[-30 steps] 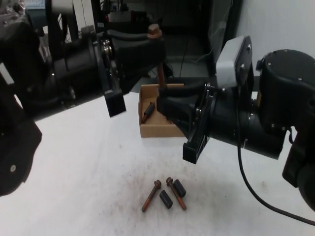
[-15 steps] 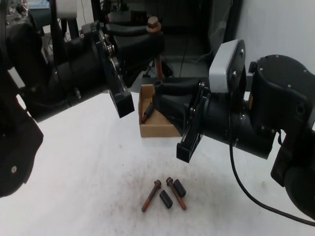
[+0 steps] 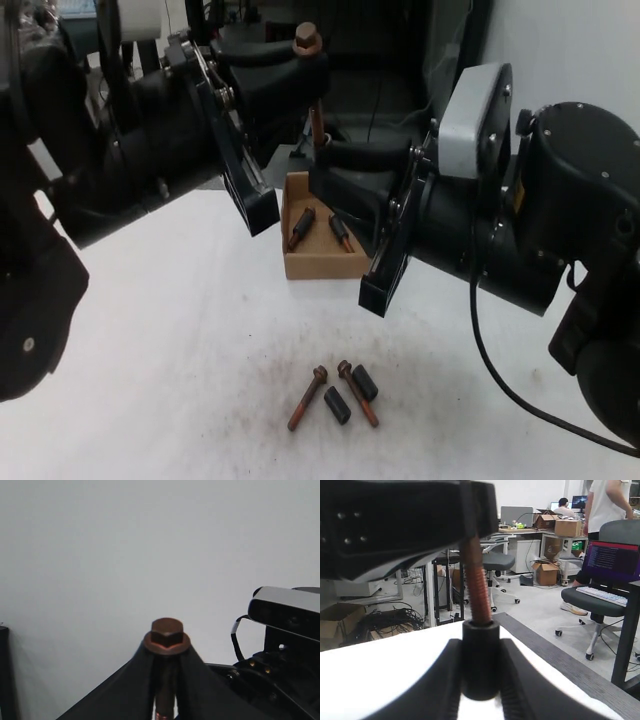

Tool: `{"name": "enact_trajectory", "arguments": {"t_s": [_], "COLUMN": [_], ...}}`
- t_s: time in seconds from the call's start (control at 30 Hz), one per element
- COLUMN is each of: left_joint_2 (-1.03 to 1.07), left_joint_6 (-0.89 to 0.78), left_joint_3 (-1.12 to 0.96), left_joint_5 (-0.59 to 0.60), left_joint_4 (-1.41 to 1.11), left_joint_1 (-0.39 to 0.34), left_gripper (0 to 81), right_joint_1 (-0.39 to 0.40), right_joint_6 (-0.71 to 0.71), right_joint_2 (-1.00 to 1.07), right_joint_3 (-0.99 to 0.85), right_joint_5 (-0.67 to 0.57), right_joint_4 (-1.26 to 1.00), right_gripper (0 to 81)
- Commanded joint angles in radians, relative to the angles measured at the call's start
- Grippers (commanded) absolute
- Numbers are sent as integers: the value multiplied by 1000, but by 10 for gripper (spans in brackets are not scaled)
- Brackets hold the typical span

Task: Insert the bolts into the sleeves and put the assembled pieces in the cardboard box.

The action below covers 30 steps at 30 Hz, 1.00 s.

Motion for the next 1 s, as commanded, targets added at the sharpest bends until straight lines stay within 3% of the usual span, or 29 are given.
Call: {"name": "enact_trajectory", "arguments": {"t_s": [0.0, 0.63, 0.77, 0.97], "left_joint_2": [-2, -2, -2, -2], "left_joint_6": [13, 16, 86, 105], "left_joint_3": [-10, -10, -10, -10], "left_joint_5": [-16, 6, 8, 13], "left_joint_4": [19, 233, 335, 347], "left_joint_1": [-1, -6, -6, -6], "left_gripper": [1, 1, 5, 189], "right_joint_1": [3, 3, 3, 3], "right_joint_6": [-9, -9, -9, -9], "right_joint_2": [-7, -7, -7, -7], "right_joint_3": [-5, -5, -5, -5], "right_joint_5": [5, 3, 3, 3], "right_joint_4": [-43, -43, -43, -43], "right_gripper": [4, 4, 4, 4]}}
